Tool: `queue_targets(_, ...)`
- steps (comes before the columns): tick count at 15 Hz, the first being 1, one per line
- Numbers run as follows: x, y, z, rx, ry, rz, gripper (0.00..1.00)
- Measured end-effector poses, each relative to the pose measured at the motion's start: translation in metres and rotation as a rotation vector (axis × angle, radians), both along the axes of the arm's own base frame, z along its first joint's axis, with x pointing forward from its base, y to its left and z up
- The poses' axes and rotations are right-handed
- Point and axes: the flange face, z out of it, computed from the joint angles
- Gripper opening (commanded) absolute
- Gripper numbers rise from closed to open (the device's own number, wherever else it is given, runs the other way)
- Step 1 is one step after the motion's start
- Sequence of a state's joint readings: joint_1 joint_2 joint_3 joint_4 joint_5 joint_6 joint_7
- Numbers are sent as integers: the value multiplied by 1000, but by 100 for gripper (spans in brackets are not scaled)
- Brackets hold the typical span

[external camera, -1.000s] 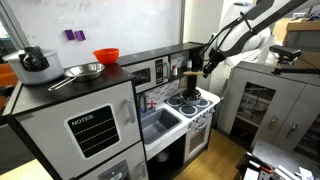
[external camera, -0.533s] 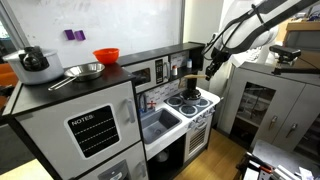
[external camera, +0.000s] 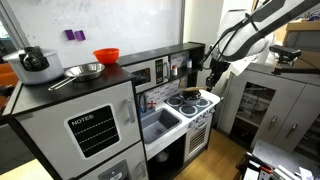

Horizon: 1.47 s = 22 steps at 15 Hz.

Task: Put the wooden spoon on the shelf on the stove

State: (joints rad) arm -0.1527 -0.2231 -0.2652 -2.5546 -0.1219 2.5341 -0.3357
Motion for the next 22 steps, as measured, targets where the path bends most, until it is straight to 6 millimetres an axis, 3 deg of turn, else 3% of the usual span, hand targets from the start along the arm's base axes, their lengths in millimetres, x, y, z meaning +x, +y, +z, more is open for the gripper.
queue_targets(6, 9, 17, -36, 75, 56, -27, 8)
queue_targets(14, 21, 39, -65, 114, 96, -26, 8)
queue_targets(22, 37, 54, -97, 75, 25, -13, 8)
